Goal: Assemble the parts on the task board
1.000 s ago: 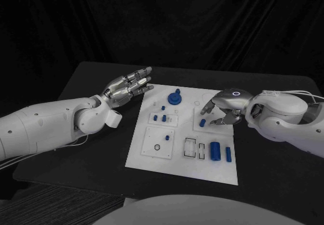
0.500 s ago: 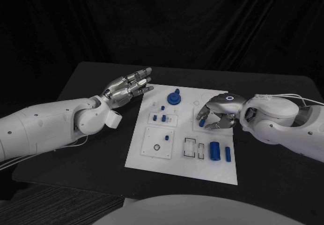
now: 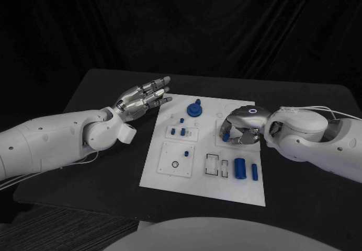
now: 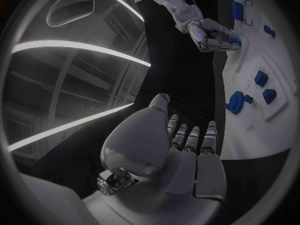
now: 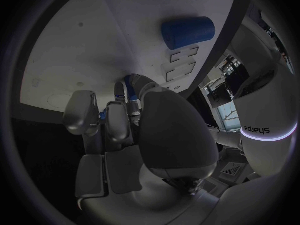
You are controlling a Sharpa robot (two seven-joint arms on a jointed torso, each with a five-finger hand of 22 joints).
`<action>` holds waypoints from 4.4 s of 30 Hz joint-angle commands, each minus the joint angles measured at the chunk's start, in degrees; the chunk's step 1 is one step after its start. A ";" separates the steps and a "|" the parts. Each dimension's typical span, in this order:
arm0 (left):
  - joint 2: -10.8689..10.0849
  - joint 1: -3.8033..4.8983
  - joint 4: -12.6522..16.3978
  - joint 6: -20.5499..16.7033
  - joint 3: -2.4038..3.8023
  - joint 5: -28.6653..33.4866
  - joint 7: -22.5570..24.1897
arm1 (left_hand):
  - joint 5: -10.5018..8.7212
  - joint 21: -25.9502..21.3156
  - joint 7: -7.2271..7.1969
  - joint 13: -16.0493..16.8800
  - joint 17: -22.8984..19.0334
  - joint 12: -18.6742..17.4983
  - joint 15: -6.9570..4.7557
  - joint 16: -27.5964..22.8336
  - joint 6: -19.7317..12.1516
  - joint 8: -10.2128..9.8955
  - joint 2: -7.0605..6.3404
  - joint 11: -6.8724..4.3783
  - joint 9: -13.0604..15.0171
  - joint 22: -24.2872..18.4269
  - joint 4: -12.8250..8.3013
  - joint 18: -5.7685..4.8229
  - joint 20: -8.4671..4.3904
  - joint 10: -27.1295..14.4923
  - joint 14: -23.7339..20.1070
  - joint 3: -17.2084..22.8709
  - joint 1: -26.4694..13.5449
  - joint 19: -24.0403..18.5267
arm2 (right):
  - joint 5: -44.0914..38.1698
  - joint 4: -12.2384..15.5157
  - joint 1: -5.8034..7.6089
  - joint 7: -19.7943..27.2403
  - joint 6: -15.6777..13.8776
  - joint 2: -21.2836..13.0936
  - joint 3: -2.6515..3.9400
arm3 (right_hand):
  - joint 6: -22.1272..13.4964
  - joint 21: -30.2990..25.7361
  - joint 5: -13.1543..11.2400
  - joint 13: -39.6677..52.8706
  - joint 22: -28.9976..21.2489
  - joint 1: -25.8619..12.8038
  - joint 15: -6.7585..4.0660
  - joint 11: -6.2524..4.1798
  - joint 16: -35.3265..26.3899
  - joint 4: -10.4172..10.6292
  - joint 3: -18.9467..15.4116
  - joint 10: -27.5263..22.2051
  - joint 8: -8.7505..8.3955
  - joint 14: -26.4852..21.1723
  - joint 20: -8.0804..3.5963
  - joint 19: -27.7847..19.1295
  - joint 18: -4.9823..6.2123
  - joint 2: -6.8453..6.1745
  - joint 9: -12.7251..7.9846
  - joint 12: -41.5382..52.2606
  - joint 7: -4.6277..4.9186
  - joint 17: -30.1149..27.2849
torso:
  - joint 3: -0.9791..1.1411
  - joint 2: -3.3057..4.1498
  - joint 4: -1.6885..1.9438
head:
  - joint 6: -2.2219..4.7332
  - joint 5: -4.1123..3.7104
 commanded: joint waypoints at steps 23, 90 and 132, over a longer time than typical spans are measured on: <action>0.29 -0.84 -0.40 1.07 0.06 0.21 -0.30 | 1.60 -0.13 0.61 0.08 0.08 0.59 0.68 0.37 1.04 0.29 1.15 0.31 0.12 -0.29 -0.85 0.09 0.27 -0.04 0.05 1.50 1.20 0.14 | -0.03 5.22 3.34 0.63 -10.14 -2.72 0.04 | 3.80 0.11 -1.30 2.05 8.52 1.16 -0.30 -1.08 -0.43 -3.60 1.13 3.92 7.42 1.30 -0.47 -0.38 0.45 1.67 6.50 3.92 2.58 -0.43 | -0.02 -0.04 0.04 | 0.00 0.56; 1.15 -1.45 -1.61 1.15 0.08 0.22 -0.41 | -0.10 -0.26 0.61 0.05 0.03 1.14 0.43 0.26 1.31 0.29 1.50 0.66 0.12 -0.89 1.63 0.10 0.01 -0.42 -0.16 1.76 -0.83 -0.11 | -9.82 2.30 -0.76 -1.70 3.35 20.38 0.06 | 2.44 0.46 1.71 2.06 8.57 0.98 0.46 -0.27 0.36 -5.62 3.28 3.61 5.26 1.26 0.33 -0.70 0.48 0.89 7.41 3.18 3.37 0.65 | 0.01 0.02 -0.04 | 0.00 1.30; 1.07 -1.45 -1.73 1.03 0.08 0.22 -0.09 | 0.12 -0.14 0.92 0.09 0.05 1.39 0.37 0.33 1.73 0.39 1.24 0.30 0.18 -0.68 1.64 0.14 0.00 -0.35 -0.08 1.81 -0.70 0.13 | -9.83 2.27 -3.62 -2.59 5.47 19.41 0.05 | 1.73 -0.66 1.87 2.39 8.27 0.63 0.06 -0.09 -0.15 -6.45 3.78 2.73 4.07 0.86 0.11 -1.26 0.75 0.71 7.48 3.00 3.36 0.03 | 0.01 -0.02 0.01 | 0.00 0.92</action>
